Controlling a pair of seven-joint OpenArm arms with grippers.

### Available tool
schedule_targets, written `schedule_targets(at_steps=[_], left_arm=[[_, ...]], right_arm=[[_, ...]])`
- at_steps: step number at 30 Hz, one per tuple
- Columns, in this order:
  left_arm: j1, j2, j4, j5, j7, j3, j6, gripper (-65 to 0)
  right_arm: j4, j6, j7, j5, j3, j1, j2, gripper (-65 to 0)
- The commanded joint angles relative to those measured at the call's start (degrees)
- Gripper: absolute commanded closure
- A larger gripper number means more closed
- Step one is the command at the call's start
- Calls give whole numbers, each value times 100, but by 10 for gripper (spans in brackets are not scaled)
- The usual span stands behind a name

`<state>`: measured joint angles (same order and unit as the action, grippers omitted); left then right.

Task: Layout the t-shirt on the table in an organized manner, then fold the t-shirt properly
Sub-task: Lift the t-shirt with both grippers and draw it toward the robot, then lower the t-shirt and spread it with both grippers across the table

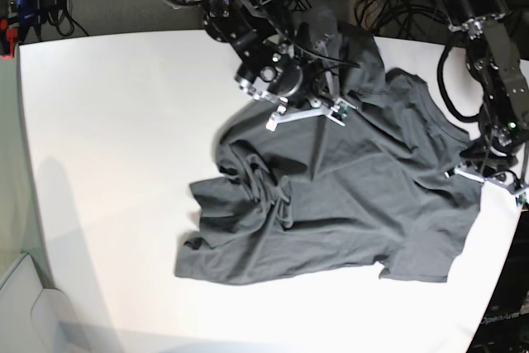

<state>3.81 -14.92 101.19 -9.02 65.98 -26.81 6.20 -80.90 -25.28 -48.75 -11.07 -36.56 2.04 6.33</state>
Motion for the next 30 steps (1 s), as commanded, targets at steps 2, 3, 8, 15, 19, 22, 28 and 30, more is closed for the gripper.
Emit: schedule_targets(at_steps=[2, 3, 8, 15, 19, 22, 28, 30], left_arm=[[115, -86, 101, 9, -96, -31, 9, -1], [115, -86, 101, 9, -96, -31, 9, -1], [115, -95, 92, 9, -105, -5, 9, -1], [467, -34, -338, -26, -624, 13, 18, -1], [942, 63, -1323, 9, -1099, 470, 27, -1], [1197, 63, -2035, 9, -1538, 988, 62, -1], [1750, 107, -3530, 9, -2365, 1604, 62, -1], [1777, 107, -3925, 9, -2514, 1648, 62, -1]], right_arm=[[-90, 18, -685, -234, 240, -15, -206, 0], [-178, 18, -720, -234, 416, -15, -277, 0], [-345, 18, -756, -234, 1251, -7, -716, 0], [-345, 18, -887, -234, 2130, 99, -1261, 0], [-125, 18, -835, -234, 2271, 618, -1323, 0], [112, 18, -826, -242, 2271, 1101, -1507, 0], [-178, 18, -1107, -242, 2280, 1734, -1718, 0], [-617, 18, -1301, -242, 2280, 1752, -1754, 0]])
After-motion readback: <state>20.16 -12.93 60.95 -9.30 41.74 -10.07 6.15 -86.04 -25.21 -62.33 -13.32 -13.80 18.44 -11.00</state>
